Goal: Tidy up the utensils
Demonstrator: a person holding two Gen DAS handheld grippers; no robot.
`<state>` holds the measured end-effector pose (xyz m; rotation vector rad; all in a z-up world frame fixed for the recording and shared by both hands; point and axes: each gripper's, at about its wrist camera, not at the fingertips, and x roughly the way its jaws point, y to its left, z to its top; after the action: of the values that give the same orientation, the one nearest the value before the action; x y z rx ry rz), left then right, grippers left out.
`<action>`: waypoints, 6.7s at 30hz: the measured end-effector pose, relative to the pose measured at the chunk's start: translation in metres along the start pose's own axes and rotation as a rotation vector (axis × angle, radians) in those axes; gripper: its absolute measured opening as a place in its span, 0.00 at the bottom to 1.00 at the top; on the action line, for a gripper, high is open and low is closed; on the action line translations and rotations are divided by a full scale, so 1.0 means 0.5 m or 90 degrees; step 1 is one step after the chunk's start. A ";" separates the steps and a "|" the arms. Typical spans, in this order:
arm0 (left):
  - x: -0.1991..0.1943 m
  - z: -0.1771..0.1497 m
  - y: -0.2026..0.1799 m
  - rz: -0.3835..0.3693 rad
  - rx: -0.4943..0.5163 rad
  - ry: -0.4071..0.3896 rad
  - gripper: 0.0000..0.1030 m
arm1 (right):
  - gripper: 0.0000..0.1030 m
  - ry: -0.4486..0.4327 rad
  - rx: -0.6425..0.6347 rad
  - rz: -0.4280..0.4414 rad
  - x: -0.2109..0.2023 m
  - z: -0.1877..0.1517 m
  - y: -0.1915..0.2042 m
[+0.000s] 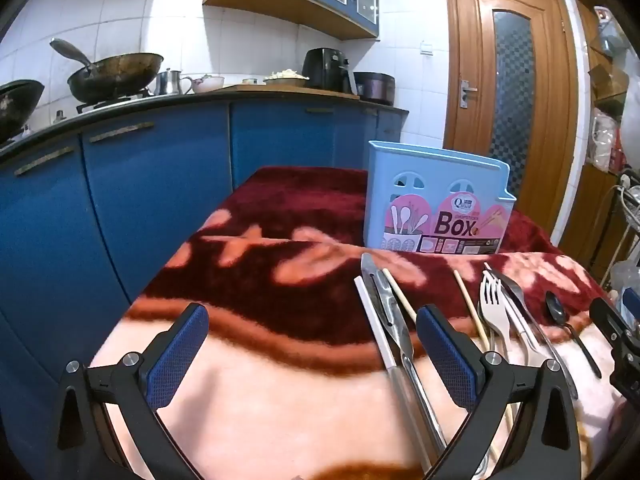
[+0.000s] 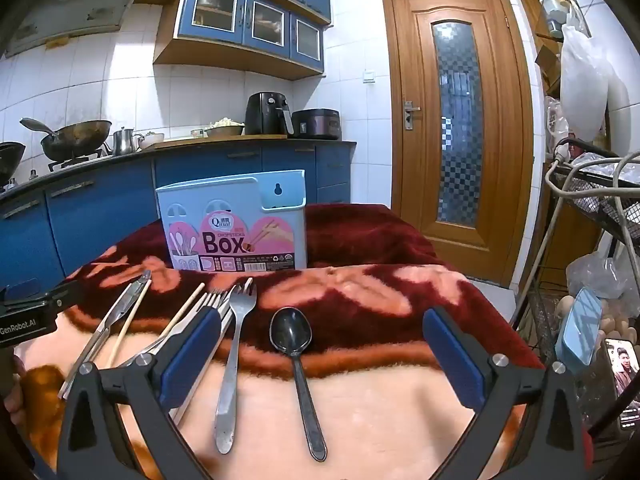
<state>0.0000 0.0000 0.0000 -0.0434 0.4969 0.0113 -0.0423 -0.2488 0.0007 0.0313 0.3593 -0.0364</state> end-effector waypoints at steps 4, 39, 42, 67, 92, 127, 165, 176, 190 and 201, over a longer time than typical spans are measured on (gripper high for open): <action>0.000 0.000 0.000 0.000 0.001 -0.004 1.00 | 1.00 0.001 0.004 0.001 0.001 0.000 -0.001; 0.000 0.000 0.000 0.001 0.003 -0.005 1.00 | 1.00 0.002 0.008 0.003 0.001 -0.001 -0.001; 0.000 0.000 0.000 0.001 0.003 -0.005 1.00 | 1.00 0.002 0.009 0.003 0.001 -0.002 -0.001; -0.001 0.000 0.000 0.001 0.003 -0.006 1.00 | 1.00 0.003 0.009 0.003 0.002 -0.001 -0.002; -0.002 -0.001 0.005 -0.001 0.000 -0.003 1.00 | 1.00 0.019 0.016 0.009 0.007 0.003 -0.008; 0.093 0.086 -0.035 -0.101 0.073 0.256 0.99 | 0.66 0.409 -0.076 0.098 0.124 0.076 -0.012; 0.203 0.087 -0.085 -0.118 0.164 0.540 0.31 | 0.27 0.663 -0.111 0.143 0.239 0.069 0.014; 0.246 0.110 -0.080 -0.125 0.132 0.579 0.24 | 0.08 0.605 -0.064 0.148 0.223 0.077 -0.008; 0.139 0.102 0.039 -0.200 0.009 0.425 0.05 | 0.07 0.433 0.004 0.176 0.126 0.108 -0.026; 0.080 0.203 0.010 -0.264 -0.023 0.204 0.05 | 0.07 0.266 0.062 0.219 0.117 0.161 0.016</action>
<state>0.0832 0.0095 0.0699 -0.1852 0.8006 -0.3982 0.0409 -0.2457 0.0559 0.1985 0.7655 0.2978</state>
